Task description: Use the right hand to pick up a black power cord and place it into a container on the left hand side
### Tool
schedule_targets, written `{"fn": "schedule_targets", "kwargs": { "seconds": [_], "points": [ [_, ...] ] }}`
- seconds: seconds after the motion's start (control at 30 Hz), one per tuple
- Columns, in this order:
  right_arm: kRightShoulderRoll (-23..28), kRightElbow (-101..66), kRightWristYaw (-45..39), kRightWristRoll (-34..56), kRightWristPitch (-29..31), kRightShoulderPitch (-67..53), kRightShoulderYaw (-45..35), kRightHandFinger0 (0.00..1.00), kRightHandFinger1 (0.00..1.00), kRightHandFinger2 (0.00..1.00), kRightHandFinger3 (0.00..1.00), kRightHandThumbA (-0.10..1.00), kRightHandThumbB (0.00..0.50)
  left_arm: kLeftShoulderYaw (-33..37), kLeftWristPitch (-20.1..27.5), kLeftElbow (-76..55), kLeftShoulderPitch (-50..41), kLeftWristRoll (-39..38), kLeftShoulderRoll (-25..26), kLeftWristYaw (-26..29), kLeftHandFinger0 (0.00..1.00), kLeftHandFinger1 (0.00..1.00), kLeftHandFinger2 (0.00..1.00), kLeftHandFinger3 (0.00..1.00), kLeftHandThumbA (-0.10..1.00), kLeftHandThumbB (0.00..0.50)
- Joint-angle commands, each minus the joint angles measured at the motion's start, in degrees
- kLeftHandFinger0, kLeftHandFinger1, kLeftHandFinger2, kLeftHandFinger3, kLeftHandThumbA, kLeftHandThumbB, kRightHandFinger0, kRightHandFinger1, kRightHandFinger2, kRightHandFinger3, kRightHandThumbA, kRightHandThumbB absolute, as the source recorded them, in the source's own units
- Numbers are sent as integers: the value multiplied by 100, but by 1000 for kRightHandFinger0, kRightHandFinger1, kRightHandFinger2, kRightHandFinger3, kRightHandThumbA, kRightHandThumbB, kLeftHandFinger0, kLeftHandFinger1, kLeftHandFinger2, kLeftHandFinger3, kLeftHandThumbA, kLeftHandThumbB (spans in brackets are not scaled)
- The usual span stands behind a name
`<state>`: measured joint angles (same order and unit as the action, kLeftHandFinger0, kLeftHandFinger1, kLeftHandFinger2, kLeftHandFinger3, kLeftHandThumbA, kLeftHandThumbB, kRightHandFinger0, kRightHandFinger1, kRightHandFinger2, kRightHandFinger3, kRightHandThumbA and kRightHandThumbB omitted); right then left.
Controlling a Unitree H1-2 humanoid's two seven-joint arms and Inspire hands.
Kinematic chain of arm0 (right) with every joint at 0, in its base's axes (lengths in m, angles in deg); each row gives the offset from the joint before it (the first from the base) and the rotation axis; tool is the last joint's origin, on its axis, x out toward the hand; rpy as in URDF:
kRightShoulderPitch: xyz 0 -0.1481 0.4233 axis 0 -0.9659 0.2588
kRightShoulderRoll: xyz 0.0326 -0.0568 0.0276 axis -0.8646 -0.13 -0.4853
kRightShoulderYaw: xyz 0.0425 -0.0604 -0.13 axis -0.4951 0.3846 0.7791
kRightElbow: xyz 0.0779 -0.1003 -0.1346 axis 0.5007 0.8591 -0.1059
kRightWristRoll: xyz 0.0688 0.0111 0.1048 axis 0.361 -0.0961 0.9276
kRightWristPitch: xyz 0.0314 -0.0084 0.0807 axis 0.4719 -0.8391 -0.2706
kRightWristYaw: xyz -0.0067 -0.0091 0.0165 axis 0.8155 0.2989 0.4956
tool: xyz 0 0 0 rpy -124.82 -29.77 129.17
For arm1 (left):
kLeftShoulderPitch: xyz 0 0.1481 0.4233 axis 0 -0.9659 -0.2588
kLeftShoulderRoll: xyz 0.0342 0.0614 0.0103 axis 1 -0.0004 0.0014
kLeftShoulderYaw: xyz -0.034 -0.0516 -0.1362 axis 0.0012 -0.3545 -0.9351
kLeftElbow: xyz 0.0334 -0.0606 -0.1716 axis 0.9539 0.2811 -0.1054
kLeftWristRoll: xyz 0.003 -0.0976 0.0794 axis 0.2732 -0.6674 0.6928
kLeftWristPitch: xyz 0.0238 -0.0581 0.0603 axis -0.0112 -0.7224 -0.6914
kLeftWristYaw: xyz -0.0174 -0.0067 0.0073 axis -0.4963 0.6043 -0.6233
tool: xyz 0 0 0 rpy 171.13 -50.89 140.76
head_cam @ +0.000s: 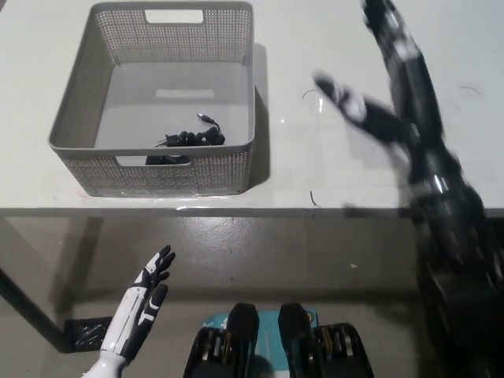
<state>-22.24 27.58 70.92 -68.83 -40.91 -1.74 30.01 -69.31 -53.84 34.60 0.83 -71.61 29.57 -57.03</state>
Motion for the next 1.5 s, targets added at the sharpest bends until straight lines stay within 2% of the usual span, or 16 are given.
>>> {"fn": "schedule_targets", "kwargs": {
  "seconds": [0.0,0.13,0.33,0.37,0.53,0.6,0.87,0.97,1.13,1.27,1.37,1.47],
  "points": [
    [196,-959,-285,605,216,-922,-28,1000,1000,1000,1000,1000,408,-59,227,-95,-13,18,100,69,1000,1000,1000,1000,1000,294],
    [245,-665,-341,669,327,-1530,44,1000,1000,1000,1000,1000,443,-91,188,-59,39,26,90,84,1000,1000,1000,1000,1000,299],
    [246,88,-627,954,787,-2158,250,1000,1000,1000,1000,1000,386,-106,230,22,63,-9,81,74,1000,1000,1000,1000,1000,299],
    [206,478,-596,864,1023,-2324,293,1000,1000,1000,1000,1000,382,-118,194,27,90,-36,81,65,1000,1000,1000,1000,1000,312],
    [121,984,-629,802,1174,-2415,429,1000,1000,1000,1000,1000,401,-187,204,108,212,-43,126,89,1000,1000,1000,1000,1000,315],
    [94,1147,-644,905,1154,-2452,415,1000,1000,1000,1000,1000,381,-198,260,149,257,-57,119,97,1000,1000,1000,1000,1000,304],
    [130,1599,-879,1313,1232,-2372,309,1000,1000,1000,1000,1000,307,-236,333,245,332,-60,88,155,1000,1000,1000,1000,1000,311],
    [139,1565,-883,1364,1221,-2388,284,1000,1000,1000,1000,1000,317,-237,343,274,376,-71,100,145,1000,1000,1000,1000,1000,312],
    [142,1448,-874,1421,1161,-2498,276,1000,1000,1000,1000,1000,293,-258,429,326,434,-143,130,111,1000,1000,1000,1000,1000,304],
    [222,1372,-858,1434,1092,-2531,235,1000,1000,1000,1000,1000,296,-253,411,347,430,-165,68,117,1000,1000,1000,1000,1000,325],
    [242,1380,-874,1447,1089,-2535,235,1000,1000,1000,1000,1000,276,-268,454,356,406,-217,54,124,1000,1000,1000,1000,1000,334],
    [242,1435,-886,1452,1128,-2497,251,1000,1000,1000,1000,1000,280,-322,447,336,391,-327,65,105,1000,1000,1000,1000,1000,328]
  ]
}}
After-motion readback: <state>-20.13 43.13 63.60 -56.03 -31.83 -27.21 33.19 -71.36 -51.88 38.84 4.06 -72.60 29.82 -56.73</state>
